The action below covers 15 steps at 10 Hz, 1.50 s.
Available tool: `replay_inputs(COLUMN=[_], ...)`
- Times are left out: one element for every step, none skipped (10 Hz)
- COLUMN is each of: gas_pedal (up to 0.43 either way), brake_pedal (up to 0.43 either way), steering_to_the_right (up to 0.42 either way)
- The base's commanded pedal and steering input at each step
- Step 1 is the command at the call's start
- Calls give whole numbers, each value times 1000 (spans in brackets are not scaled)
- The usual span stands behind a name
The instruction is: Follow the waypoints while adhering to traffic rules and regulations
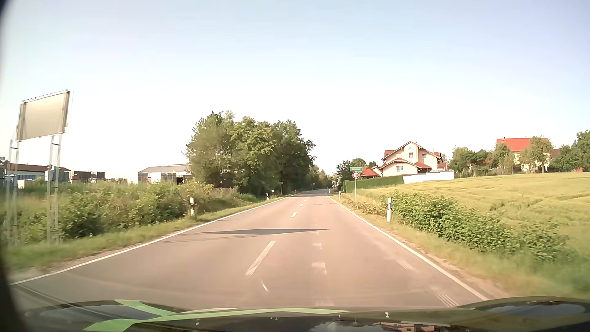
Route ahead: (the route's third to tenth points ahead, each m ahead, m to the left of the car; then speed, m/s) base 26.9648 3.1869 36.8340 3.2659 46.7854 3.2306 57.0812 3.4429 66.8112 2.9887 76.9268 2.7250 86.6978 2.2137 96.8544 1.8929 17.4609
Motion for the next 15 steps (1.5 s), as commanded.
replay_inputs(gas_pedal=[130, 130, 130, 118, 118, 118, 118, 118, 118, 118, 118, 59, 20, 20, 39], brake_pedal=[0, 0, 0, 0, 0, 0, 0, 0, 0, 0, 0, 0, 0, 0, 0], steering_to_the_right=[-4, -4, -4, -4, -4, -3, -4, -2, 1, 1, 0, 0, 0, 0, 0])
